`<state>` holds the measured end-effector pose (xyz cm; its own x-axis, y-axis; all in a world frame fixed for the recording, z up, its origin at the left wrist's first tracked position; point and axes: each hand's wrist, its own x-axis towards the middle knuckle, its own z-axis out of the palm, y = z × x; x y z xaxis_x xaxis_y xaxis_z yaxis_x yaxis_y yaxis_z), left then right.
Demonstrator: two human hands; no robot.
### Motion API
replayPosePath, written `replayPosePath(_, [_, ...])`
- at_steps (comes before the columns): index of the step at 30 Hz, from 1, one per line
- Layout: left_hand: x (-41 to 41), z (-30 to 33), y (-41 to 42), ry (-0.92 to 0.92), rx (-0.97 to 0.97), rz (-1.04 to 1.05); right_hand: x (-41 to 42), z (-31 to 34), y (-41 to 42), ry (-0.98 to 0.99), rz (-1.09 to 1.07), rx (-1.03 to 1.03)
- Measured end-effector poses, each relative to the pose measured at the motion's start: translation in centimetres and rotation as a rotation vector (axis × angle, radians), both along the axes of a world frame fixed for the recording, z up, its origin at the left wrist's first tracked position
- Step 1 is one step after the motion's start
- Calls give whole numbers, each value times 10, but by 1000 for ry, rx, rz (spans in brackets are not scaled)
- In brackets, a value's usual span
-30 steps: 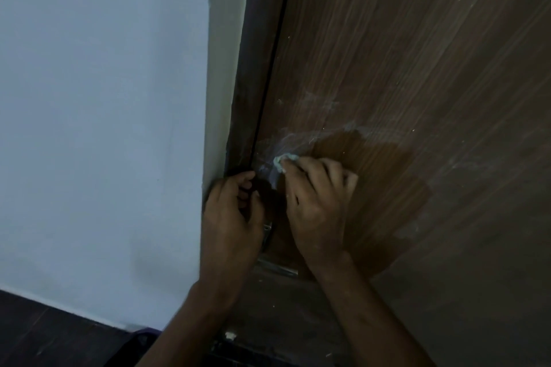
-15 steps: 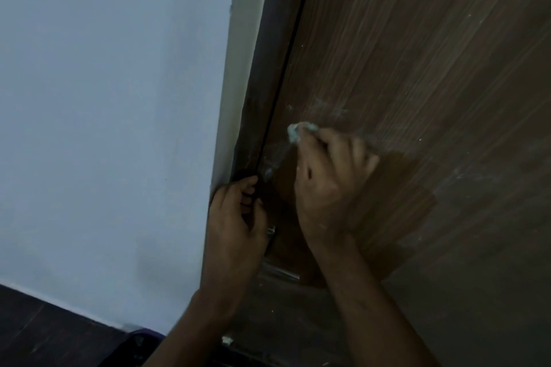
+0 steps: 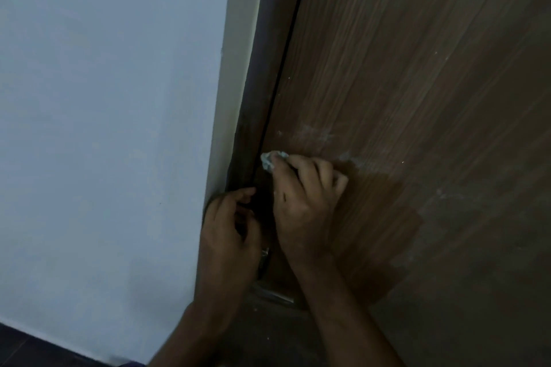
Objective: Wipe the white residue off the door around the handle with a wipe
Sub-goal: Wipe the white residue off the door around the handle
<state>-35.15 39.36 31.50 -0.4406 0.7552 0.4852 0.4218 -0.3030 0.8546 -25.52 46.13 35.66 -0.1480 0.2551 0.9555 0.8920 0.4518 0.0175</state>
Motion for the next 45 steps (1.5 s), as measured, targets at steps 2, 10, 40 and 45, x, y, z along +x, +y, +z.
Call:
replayPosePath(2, [0,6,2,-25,16,15,-6,-6,-3,-96,42,-68])
replayPosePath(10, [1,6,5,-57,54,-29,44,14,-18,-35,-50,-6])
replayPosePath(40, [-1,-6,-14,-80,-73,30,15,32,-3,190,-50,137])
replayPosePath(45, [16,-15,-18,-141,-44,75,-15,13,0,-183,59,-10])
